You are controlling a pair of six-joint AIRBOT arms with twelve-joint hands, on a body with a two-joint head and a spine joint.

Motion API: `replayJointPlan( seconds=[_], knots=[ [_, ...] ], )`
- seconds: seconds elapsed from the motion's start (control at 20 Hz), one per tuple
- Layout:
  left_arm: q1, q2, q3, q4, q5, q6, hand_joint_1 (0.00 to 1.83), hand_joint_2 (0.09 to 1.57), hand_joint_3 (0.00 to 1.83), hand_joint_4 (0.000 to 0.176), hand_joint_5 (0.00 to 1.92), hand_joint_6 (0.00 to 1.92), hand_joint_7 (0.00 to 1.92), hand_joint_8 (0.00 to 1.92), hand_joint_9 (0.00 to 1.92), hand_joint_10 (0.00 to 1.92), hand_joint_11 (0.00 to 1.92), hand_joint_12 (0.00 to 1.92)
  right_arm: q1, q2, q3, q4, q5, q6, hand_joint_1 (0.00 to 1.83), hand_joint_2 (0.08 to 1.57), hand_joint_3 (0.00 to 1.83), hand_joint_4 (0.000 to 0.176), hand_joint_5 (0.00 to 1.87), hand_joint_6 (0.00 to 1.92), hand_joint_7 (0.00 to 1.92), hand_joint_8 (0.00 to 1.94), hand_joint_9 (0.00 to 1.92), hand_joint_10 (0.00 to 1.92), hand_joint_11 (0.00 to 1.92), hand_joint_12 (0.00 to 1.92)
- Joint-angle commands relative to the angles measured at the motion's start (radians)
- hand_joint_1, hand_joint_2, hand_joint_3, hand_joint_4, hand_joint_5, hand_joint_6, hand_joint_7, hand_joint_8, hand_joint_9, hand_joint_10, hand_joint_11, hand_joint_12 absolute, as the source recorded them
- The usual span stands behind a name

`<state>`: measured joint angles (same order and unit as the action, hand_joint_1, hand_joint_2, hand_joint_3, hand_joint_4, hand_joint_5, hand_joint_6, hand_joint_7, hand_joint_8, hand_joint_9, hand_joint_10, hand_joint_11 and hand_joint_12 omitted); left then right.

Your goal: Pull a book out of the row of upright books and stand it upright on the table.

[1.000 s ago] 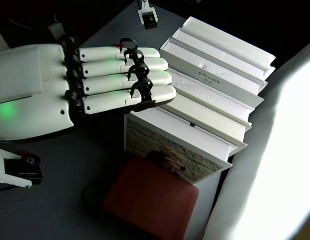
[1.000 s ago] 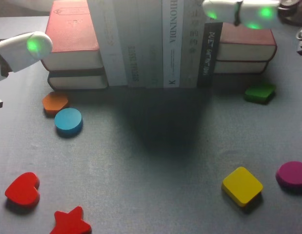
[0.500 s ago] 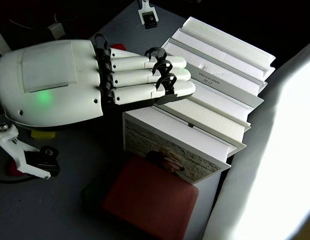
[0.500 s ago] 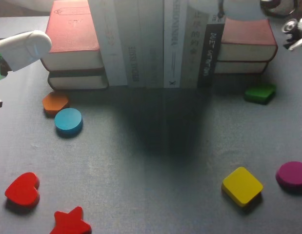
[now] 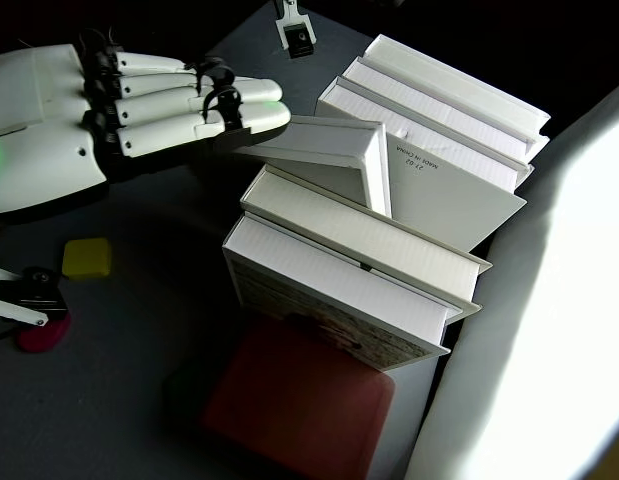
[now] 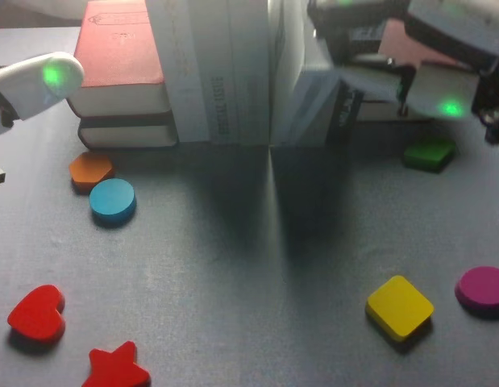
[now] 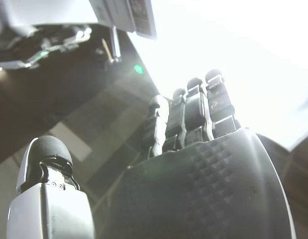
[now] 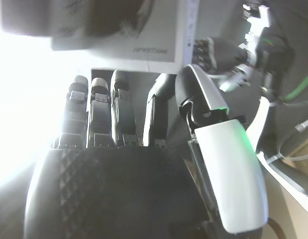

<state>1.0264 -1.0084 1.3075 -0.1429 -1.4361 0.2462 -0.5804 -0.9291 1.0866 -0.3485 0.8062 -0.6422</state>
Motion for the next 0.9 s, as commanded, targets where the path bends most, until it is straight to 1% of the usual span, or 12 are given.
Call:
replayJointPlan(
  seconds=[0.0,0.05,0.1,0.25,0.4,0.45,0.5,0.55,0.6,0.65,0.8,0.85],
  knots=[
    [-0.006,0.001,0.001,-0.034,-0.127,-0.008,0.26,1.06,0.01,0.122,0.00,0.00,0.00,0.00,0.00,0.00,0.00,0.00,0.002,0.003,-0.004,0.026,0.142,0.014,0.41,1.40,0.00,0.000,0.53,1.15,0.14,0.00,0.00,0.00,0.00,0.00],
    [-0.004,0.001,0.001,-0.036,-0.128,-0.008,0.29,1.07,0.01,0.121,0.00,0.00,0.00,0.00,0.00,0.00,0.00,0.00,-0.022,0.005,-0.010,0.021,0.172,0.037,0.32,1.42,0.00,0.000,0.55,0.84,0.12,0.00,0.00,0.00,0.00,0.00],
    [-0.003,0.001,0.000,-0.037,-0.129,-0.008,0.28,1.08,0.01,0.110,0.00,0.00,0.00,0.00,0.00,0.00,0.00,0.00,-0.033,0.005,-0.012,0.018,0.186,0.047,0.17,1.42,0.00,0.000,0.57,0.69,0.11,0.00,0.00,0.00,0.00,0.00],
    [-0.001,0.001,0.000,-0.041,-0.129,-0.008,0.29,1.09,0.01,0.099,0.00,0.00,0.00,0.00,0.00,0.00,0.00,0.00,-0.046,0.007,-0.016,0.007,0.208,0.059,0.08,1.39,0.00,0.000,0.58,0.63,0.11,0.00,0.00,0.00,0.00,0.00],
    [-0.001,-0.003,0.002,-0.041,-0.128,-0.008,0.29,1.10,0.01,0.093,0.00,0.00,0.00,0.00,0.00,0.00,0.00,0.00,-0.037,0.012,-0.012,0.006,0.208,0.061,0.09,1.39,0.00,0.000,0.32,0.51,0.04,0.00,0.00,0.00,0.00,0.00],
    [-0.001,-0.004,0.003,-0.042,-0.128,-0.009,0.27,1.10,0.01,0.096,0.00,0.00,0.00,0.00,0.00,0.00,0.00,0.00,-0.026,0.024,-0.014,0.001,0.208,0.062,0.21,1.43,0.01,0.013,0.06,0.22,0.01,0.00,0.00,0.00,0.00,0.00],
    [0.000,-0.005,0.004,-0.043,-0.127,-0.010,0.27,1.10,0.01,0.097,0.00,0.00,0.00,0.00,0.00,0.00,0.00,0.00,-0.015,0.039,-0.017,-0.005,0.207,0.065,0.30,1.40,0.00,0.030,0.01,0.04,0.00,0.00,0.00,0.00,0.00,0.00],
    [0.000,-0.006,0.004,-0.044,-0.126,-0.010,0.28,1.10,0.01,0.100,0.00,0.00,0.00,0.00,0.00,0.00,0.00,0.00,-0.011,0.047,-0.017,-0.010,0.206,0.068,0.49,1.32,0.00,0.095,0.00,0.01,0.00,0.00,0.00,0.00,0.00,0.00],
    [0.000,-0.007,0.005,-0.045,-0.125,-0.010,0.28,1.10,0.00,0.098,0.00,0.00,0.00,0.00,0.00,0.00,0.00,0.00,-0.001,0.065,-0.018,-0.023,0.195,0.072,0.64,1.21,0.00,0.137,0.00,0.00,0.00,0.00,0.00,0.00,0.00,0.00],
    [0.001,-0.007,0.005,-0.047,-0.124,-0.010,0.30,1.10,0.00,0.098,0.00,0.00,0.00,0.00,0.00,0.00,0.00,0.00,0.009,0.075,-0.019,-0.041,0.178,0.074,0.67,1.17,0.00,0.168,0.00,0.00,0.00,0.00,0.00,0.00,0.00,0.00],
    [0.007,-0.012,0.010,-0.051,-0.121,-0.011,0.31,1.10,0.00,0.102,0.00,0.00,0.00,0.00,0.00,0.00,0.00,0.00,0.110,0.083,-0.019,-0.155,0.061,0.078,0.77,1.14,0.00,0.176,0.00,0.00,0.00,0.00,0.00,0.00,0.00,0.00],
    [0.007,-0.015,0.012,-0.053,-0.120,-0.012,0.33,1.10,0.00,0.101,0.00,0.00,0.00,0.00,0.00,0.00,0.00,0.00,0.171,0.082,-0.020,-0.242,-0.013,0.096,0.86,1.13,0.00,0.176,0.00,0.00,0.00,0.00,0.00,0.00,0.00,0.00]
  ],
)
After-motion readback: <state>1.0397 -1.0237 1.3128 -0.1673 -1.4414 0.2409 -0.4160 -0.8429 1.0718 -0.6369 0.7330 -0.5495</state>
